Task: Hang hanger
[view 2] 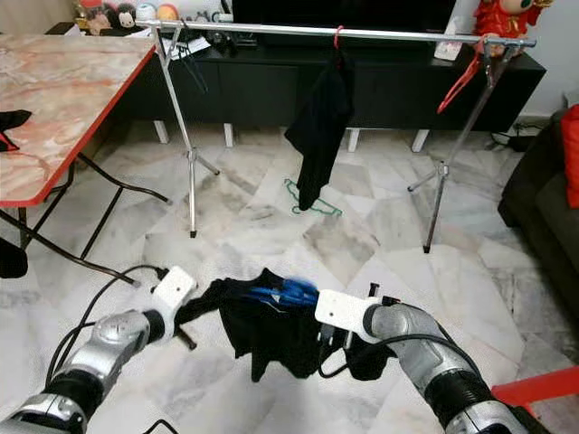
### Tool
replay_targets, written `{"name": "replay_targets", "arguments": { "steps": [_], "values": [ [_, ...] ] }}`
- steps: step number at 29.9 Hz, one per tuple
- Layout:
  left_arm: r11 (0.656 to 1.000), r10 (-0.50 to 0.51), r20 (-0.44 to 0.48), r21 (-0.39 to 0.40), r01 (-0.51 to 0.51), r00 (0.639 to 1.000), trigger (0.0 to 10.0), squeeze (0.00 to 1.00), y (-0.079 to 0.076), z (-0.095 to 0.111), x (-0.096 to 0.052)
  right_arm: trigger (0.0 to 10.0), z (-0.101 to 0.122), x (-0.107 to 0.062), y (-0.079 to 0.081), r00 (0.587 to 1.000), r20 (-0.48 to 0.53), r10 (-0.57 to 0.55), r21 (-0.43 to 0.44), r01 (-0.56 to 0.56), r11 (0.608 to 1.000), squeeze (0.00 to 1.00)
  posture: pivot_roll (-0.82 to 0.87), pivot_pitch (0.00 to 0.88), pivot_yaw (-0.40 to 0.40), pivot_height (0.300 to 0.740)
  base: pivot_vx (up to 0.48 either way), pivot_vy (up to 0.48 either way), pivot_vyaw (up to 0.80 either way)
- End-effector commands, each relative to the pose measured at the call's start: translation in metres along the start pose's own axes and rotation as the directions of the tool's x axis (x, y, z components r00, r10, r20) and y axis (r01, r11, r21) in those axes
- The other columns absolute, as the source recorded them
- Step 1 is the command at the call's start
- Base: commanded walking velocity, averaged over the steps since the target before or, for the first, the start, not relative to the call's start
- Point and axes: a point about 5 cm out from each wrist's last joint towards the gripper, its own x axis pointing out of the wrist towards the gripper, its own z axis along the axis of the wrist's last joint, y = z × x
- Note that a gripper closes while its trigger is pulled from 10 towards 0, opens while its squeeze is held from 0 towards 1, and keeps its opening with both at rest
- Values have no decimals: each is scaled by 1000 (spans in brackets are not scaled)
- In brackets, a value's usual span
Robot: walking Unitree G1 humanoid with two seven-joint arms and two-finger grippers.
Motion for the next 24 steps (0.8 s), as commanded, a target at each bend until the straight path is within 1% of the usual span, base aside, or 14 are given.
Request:
{"name": "replay_targets", "arguments": {
  "steps": [1,3,5,9,12,15,17,18,19,21,22,23,24],
  "values": [
    [999,2,-46,42,0,999,10000,0,-1,-7,-2,0,5,-5,-15,998,42,-47,56,45,997,0,-69,78,-29,740,0,0,0],
    [999,5,-52,47,-3,999,10000,0,-1,-7,-2,0,7,-5,-16,997,55,-48,73,44,996,0,-72,81,-31,740,0,0,0],
    [998,48,-52,53,-45,997,10000,0,3,-7,-2,0,10,-6,-17,996,78,-41,81,35,996,0,-72,81,-31,740,0,0,0],
    [994,93,-56,62,-90,994,10000,0,8,-5,-3,0,8,-8,-18,997,66,-28,35,26,999,0,-76,84,-32,740,0,0,0],
    [993,100,-61,63,-96,993,10000,0,10,-5,-3,0,1,-9,-19,999,16,-28,-24,29,999,0,-76,84,-32,740,0,0,0],
    [992,110,-52,65,-106,993,10000,0,11,-3,-4,0,-1,-9,-17,1000,-1,-10,-48,10,999,0,-76,84,-32,740,0,0,0],
    [981,186,23,50,-186,982,10000,0,21,11,-5,0,-4,-7,-7,998,-28,49,-71,-51,996,0,-76,84,-32,740,0,0,0],
    [981,186,23,50,-186,982,10000,0,21,11,-5,0,-4,-7,-7,998,-28,49,-71,-51,996,0,-76,84,-32,740,0,0,0],
    [973,228,62,28,-230,972,10000,0,26,20,-5,0,-6,-5,-2,996,-51,70,-94,-74,993,0,-76,84,-32,740,0,0,0],
    [970,240,73,18,-242,968,10000,0,28,23,-5,0,-7,-5,-1,996,-60,73,-105,-79,991,0,-76,84,-32,740,0,0,0],
    [969,246,91,0,-247,965,10000,0,30,27,-5,0,-8,-4,0,995,-73,73,-113,-81,990,0,-67,88,-38,740,0,0,0],
    [968,251,140,-38,-248,958,10000,0,34,39,-5,0,-10,0,6,991,-93,94,-114,-104,988,0,-67,88,-38,740,0,0,0],
    [968,251,159,-50,-246,955,10000,0,36,44,-5,0,-10,1,9,990,-99,105,-113,-116,987,0,-67,88,-38,740,0,0,0]
  ]
}}
